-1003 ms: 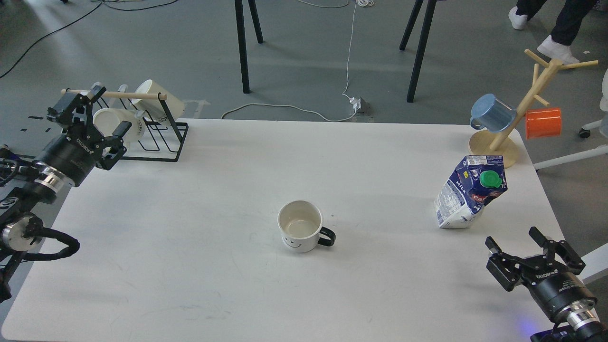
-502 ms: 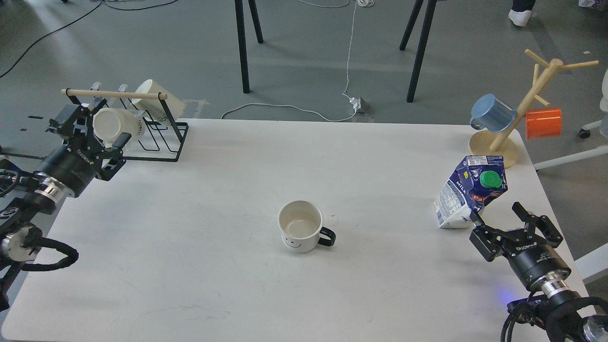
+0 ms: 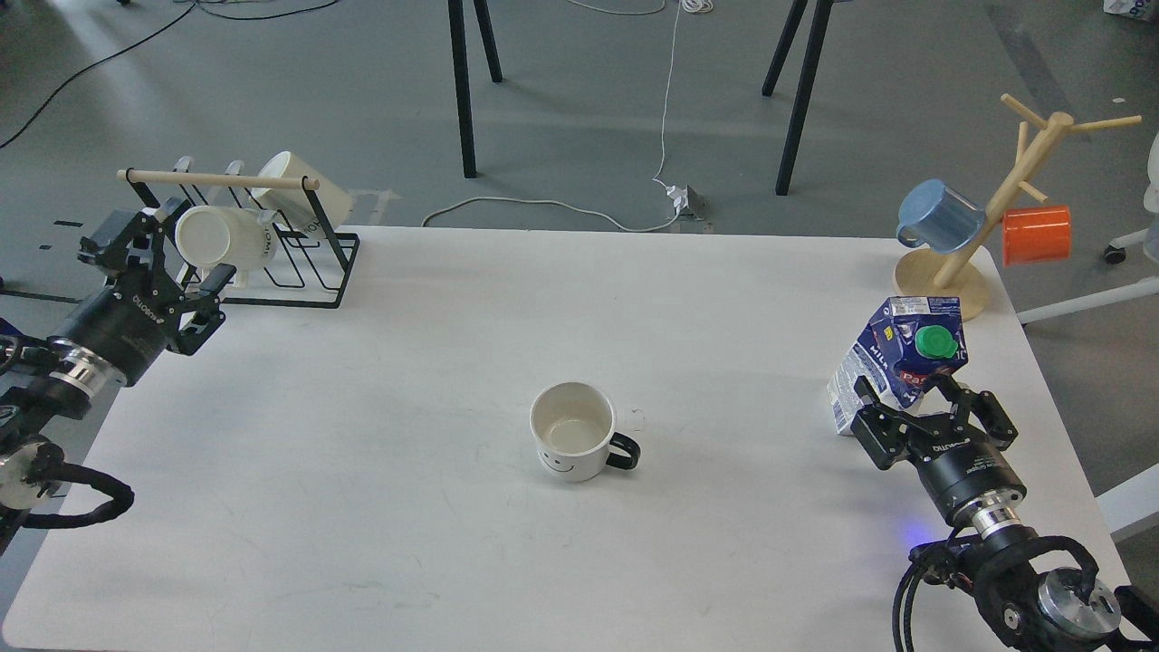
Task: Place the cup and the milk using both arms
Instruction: 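Reach the right gripper to the milk carton and grasp it, then carry the milk carton with the right gripper beside the white mug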
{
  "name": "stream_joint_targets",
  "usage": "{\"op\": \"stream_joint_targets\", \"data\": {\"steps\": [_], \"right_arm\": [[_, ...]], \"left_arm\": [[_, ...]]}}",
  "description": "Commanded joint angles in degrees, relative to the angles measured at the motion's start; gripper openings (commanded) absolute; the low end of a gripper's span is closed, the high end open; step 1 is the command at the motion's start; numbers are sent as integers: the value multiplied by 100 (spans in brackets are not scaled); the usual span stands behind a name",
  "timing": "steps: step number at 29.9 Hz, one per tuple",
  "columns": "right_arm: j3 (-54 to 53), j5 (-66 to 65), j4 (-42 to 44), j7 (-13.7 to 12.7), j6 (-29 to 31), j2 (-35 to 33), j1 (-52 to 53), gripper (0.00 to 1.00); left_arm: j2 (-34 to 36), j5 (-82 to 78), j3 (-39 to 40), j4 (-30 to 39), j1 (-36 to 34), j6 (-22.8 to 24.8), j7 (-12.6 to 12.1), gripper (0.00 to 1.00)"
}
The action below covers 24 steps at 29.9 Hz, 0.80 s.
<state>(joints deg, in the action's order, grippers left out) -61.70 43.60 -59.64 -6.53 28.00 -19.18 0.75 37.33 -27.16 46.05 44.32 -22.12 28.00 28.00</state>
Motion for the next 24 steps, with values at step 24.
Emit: {"op": "stream_joint_targets", "data": {"steps": [24], "right_arm": [[404, -370, -1269, 126, 0, 187, -452, 28]], "left_arm": [[-7, -26, -52, -20, 15, 0, 0, 97]]}}
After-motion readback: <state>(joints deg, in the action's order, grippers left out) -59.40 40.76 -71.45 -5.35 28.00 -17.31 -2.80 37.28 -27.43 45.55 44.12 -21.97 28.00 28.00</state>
